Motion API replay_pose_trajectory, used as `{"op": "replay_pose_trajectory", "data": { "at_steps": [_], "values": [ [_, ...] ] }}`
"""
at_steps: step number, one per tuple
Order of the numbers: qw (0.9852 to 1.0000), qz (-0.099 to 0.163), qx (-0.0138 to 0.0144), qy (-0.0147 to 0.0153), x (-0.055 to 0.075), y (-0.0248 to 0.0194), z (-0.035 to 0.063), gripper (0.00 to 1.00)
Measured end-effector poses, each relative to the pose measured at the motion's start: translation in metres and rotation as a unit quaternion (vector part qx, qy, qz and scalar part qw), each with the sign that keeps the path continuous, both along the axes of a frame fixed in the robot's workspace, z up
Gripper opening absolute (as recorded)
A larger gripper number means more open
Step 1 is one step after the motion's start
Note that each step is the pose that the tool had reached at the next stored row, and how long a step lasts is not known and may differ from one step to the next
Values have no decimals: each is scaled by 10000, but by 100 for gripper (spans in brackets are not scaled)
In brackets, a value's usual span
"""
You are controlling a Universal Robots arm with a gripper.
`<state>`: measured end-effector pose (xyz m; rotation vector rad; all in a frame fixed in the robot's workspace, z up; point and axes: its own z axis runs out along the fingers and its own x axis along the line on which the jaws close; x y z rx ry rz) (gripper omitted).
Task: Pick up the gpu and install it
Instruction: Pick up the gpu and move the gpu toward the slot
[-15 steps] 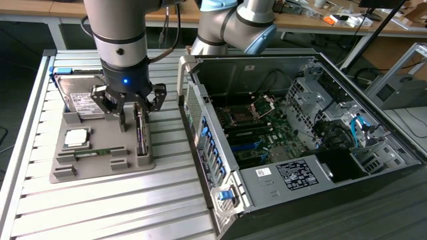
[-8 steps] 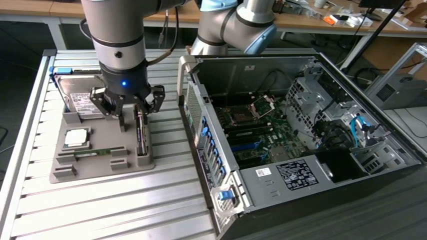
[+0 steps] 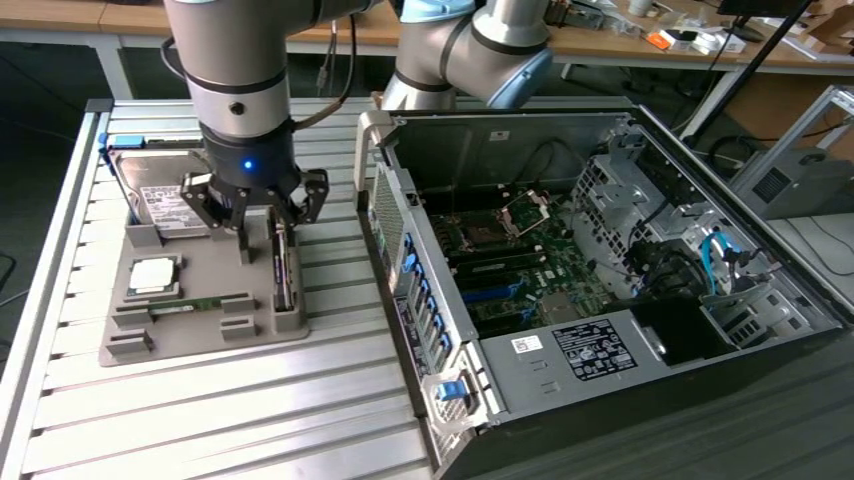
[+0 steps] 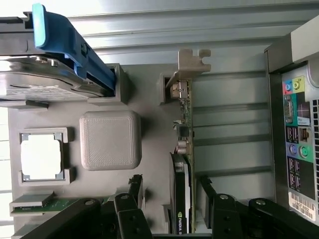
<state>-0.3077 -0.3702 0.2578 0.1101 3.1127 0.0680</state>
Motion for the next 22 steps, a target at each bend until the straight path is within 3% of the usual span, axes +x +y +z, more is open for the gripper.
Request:
{"op": "replay_pose_trajectory", "data": {
  "at_steps": [5, 22],
  "values": [
    [10000, 0, 0, 1, 19, 29, -58, 56],
    [10000, 0, -8, 0, 83, 41, -138, 56]
  ]
}}
